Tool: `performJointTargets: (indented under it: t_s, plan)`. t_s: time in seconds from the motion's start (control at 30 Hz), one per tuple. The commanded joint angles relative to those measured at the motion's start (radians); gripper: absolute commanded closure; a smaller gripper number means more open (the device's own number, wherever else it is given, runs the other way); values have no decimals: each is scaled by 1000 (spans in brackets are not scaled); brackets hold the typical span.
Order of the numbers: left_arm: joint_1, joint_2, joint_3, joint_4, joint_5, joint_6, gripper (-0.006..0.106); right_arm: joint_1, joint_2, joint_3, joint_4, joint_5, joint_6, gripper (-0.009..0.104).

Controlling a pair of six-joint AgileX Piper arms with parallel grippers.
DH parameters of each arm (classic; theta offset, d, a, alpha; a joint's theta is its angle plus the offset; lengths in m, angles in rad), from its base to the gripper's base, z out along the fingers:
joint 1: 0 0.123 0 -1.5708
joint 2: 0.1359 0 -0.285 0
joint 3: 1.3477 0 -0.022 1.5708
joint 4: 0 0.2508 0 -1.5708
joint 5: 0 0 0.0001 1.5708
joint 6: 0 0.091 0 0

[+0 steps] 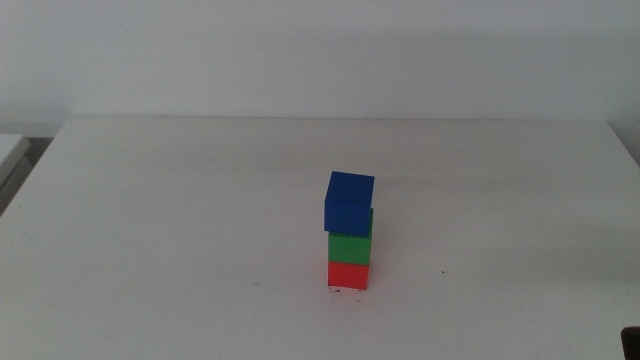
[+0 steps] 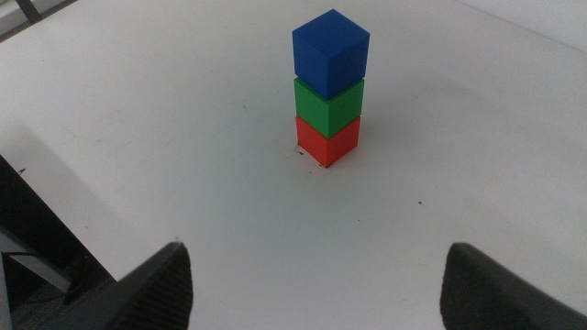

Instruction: Stack red cubes first, then green, then blue cubes in a specific spot.

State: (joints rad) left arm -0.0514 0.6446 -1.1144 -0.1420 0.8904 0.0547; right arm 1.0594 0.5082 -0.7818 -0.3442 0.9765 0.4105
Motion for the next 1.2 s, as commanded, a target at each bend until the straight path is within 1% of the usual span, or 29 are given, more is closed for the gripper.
performJointTargets:
  t_s: [0.0,0.13,0.27,0.47,0.53,0.63,0.73,0.77,0.87,0.9,1.03,1.17]
  plan:
    - [2,-4,5,-6,-19,1,7,5,-3,7,-13,-8,-5,2]
    - [2,-59,63,-6,-99,1,7,5,-3,10,-13,-8,-5,2]
    - [2,-159,210,-8,-216,1,7,5,-3,28,-48,-6,-5,2]
    - [2,-301,366,-8,-226,1,7,5,-3,46,-84,-14,-5,2]
    - [2,-340,413,-8,-228,1,7,5,-3,46,-70,-52,-5,2]
    - [2,-396,478,-8,-229,1,7,-25,-3,48,-51,-195,-5,2]
    - [2,-455,540,-8,-229,1,7,-106,-3,50,-48,-298,-5,2]
    - [2,-472,559,-8,-229,1,7,-147,-3,55,-30,-315,-5,2]
    - [2,-512,595,-8,-229,1,7,-282,-7,71,85,-330,-5,2]
    - [2,-523,603,-8,-228,1,7,-335,-12,81,113,-344,-5,2]
    - [2,-552,611,-6,-225,1,7,-528,-48,143,127,-462,-5,2]
    - [2,-563,611,-6,-227,1,7,-691,-117,228,214,-481,-5,2]
